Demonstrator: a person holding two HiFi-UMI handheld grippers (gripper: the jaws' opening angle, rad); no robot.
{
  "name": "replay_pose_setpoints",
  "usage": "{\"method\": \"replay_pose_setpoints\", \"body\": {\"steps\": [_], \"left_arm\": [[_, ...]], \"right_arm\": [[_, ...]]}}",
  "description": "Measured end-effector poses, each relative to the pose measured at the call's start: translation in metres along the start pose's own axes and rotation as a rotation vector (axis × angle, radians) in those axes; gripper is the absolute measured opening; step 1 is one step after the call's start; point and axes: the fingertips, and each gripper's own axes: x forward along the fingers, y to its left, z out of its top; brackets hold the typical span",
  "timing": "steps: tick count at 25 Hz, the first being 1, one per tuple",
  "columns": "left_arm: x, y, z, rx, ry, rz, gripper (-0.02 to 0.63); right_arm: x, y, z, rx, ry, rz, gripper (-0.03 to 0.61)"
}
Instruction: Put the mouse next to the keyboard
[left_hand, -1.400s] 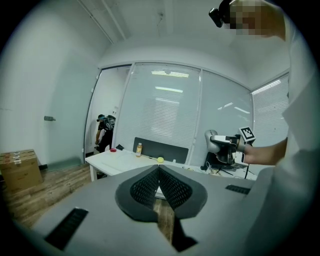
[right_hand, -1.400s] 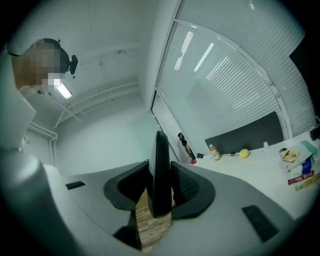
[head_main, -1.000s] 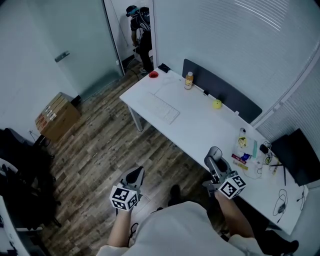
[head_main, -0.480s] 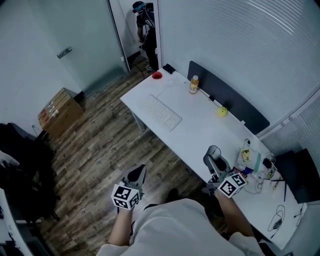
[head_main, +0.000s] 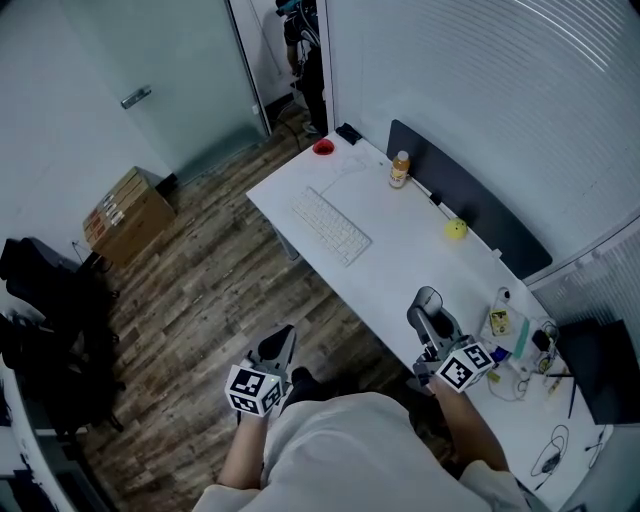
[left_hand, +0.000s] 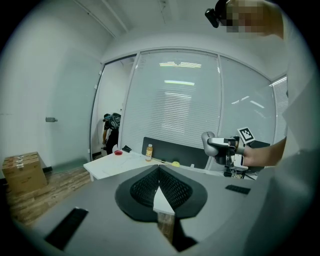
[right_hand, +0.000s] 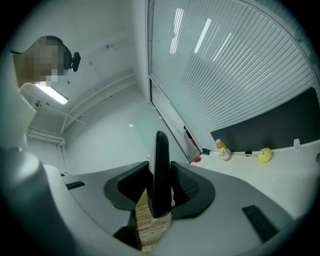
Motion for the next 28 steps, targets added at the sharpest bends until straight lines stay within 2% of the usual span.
{"method": "replay_pose_setpoints", "body": {"steps": [9,18,28], "left_arm": [[0.030,0.031,0.010,-0.003,-0.002,-0.036,0.018],[0.067,0.090,0.032,0.012,0.005,-0.127,0.017],[0.106,0.151,0.048,0.023,0.049,-0.260,0.018]], "right_arm": [[0.036,-0.008,0.001,-0.008,0.007,-0.026,0.151],[0.078,-0.005,0.005,-0.023,-0.007,-0.115,0.150],[0.124,0.003,0.002,-0.017,-0.030,-0.245,0.150]]}}
